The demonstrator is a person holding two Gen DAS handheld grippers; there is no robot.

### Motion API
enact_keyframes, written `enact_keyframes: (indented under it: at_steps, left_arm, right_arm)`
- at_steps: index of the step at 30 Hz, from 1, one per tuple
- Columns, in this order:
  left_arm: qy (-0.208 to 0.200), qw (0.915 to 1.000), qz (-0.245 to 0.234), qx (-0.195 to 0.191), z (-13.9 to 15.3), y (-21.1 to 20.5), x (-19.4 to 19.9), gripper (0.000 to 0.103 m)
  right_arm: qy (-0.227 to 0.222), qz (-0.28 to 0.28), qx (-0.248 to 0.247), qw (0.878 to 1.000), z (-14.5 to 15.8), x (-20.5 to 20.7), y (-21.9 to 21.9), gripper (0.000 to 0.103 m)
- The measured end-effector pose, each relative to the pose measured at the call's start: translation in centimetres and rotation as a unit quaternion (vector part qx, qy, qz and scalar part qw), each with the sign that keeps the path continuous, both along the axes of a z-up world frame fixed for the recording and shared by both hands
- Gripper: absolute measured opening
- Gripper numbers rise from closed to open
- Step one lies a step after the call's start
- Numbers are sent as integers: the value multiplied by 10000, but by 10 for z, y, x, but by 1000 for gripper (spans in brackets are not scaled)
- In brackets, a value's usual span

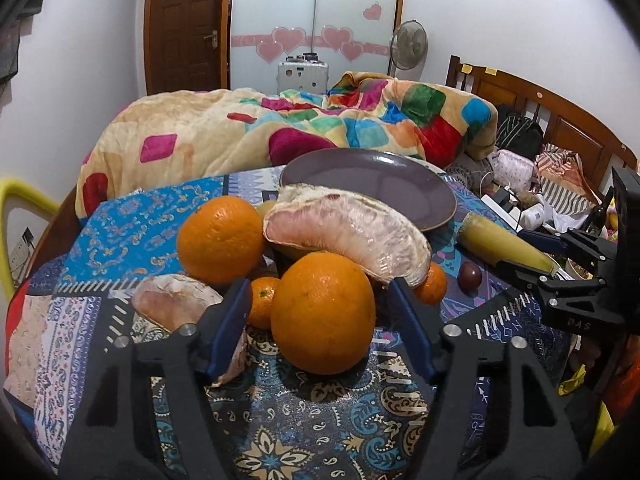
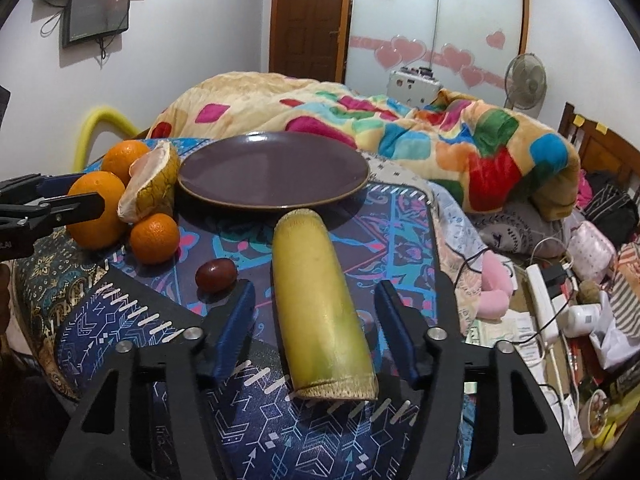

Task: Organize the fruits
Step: 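Grasp the yellow cylindrical fruit with the right tool while the left tool grasps a large orange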

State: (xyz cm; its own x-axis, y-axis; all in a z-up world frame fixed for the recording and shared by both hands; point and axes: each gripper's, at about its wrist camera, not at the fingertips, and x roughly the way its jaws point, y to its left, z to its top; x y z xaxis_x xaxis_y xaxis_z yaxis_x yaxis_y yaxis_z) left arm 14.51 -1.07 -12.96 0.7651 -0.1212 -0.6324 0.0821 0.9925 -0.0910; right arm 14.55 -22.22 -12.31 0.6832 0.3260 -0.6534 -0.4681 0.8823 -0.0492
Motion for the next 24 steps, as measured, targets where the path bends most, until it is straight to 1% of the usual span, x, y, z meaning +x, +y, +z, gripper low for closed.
enact_keyframes:
  at_steps: [2,4,5,7,9,10,12,15,20,24]
  left_arm:
    - [67,10000,-28,-53,-3,0,2,65]
    - [124,9999,-47,-86,-6,0,3,60]
    - [122,9999,-35,-74,-7,0,3,59]
    - [83,9999,-35,-44,-7,-1,2,58]
    - [60,10000,-30,-29,-7,-2,1,57]
    - [53,10000,-36,-30,-7,-3,1,55]
    - [36,10000,-40,-1,-6,-4,0,55]
    - [23,10000,-28,16,-6,-5,0,54]
    - [14,9999,-17,-110,2,-2,-2,54]
    - [-190,9998,8,103,16,-6,-10,53]
  right_arm:
    - [48,26,-6,10000,-2,3,0,56]
    - [116,58,-10,9999,-4,7,-1,54]
    - [159,79,15,9998,-4,8,-1,53]
    - [322,158,96,9993,-7,12,-1,44]
    - [374,171,156,9990,-9,14,-1,44]
    - [365,171,147,9991,-9,16,-1,41]
    - [376,184,168,9990,-9,17,-1,40]
    - [392,216,222,9988,-8,15,-2,35]
    - [414,157,283,9986,-7,14,-2,35]
    - [448,110,444,9979,-4,12,-6,35]
